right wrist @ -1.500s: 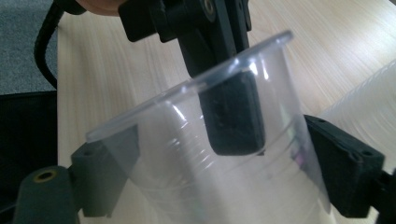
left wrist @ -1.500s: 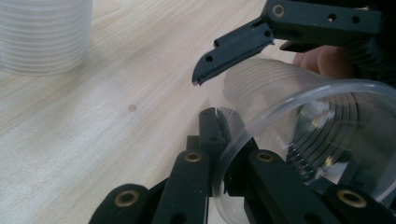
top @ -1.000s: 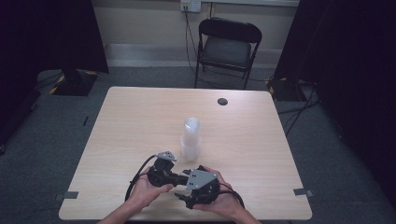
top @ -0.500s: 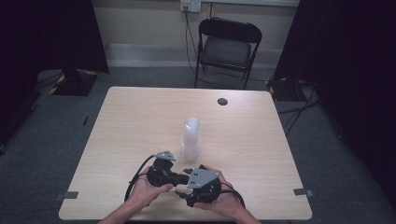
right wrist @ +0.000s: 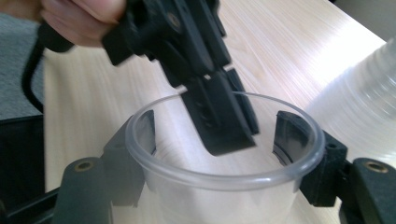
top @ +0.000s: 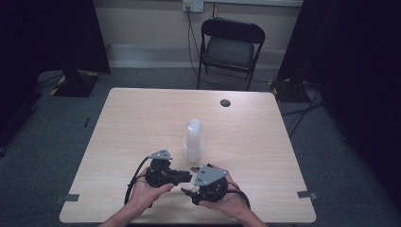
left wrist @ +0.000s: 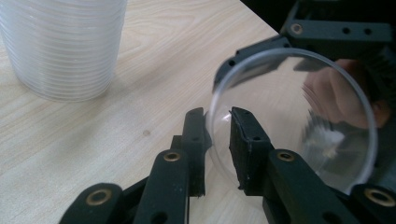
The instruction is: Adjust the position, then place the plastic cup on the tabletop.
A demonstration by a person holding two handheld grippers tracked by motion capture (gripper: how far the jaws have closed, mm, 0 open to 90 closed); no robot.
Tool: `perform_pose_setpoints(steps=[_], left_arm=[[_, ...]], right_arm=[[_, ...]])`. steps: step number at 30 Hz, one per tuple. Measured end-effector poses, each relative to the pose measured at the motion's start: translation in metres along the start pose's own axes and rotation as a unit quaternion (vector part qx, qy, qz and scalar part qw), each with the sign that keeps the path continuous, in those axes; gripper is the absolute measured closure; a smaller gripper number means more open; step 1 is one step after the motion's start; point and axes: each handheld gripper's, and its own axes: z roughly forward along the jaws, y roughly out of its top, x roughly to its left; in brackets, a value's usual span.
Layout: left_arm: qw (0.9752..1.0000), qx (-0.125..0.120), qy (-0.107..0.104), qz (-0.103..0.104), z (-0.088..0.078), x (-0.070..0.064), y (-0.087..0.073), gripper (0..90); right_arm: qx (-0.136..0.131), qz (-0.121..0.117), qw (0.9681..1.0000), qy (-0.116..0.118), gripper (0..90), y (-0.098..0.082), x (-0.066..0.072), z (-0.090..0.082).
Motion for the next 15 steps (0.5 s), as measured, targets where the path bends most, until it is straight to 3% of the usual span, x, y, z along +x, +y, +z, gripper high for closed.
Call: perform_pose_setpoints(steps=[8, 11, 15], left_arm=[[0.9999, -0.011, -0.005, 0.0, -0.0051, 0.0024, -0.0011, 74.3], [0.9997, -0.02, 0.011, 0.009, -0.0064, 0.0016, -0.0021, 70.4], [0.9995, -0.029, 0.008, 0.012, -0.0079, 0.0025, -0.0025, 69.2]], right_arm=[[0.001, 0.006, 1.0, -0.001, 30.1, -0.0024, -0.0034, -0.0007], [0.003, 0.011, 0.9999, -0.003, 30.1, -0.0039, -0.0058, -0.0006], [0.004, 0.017, 0.9998, -0.008, 30.2, -0.0053, -0.0086, -0.0002]])
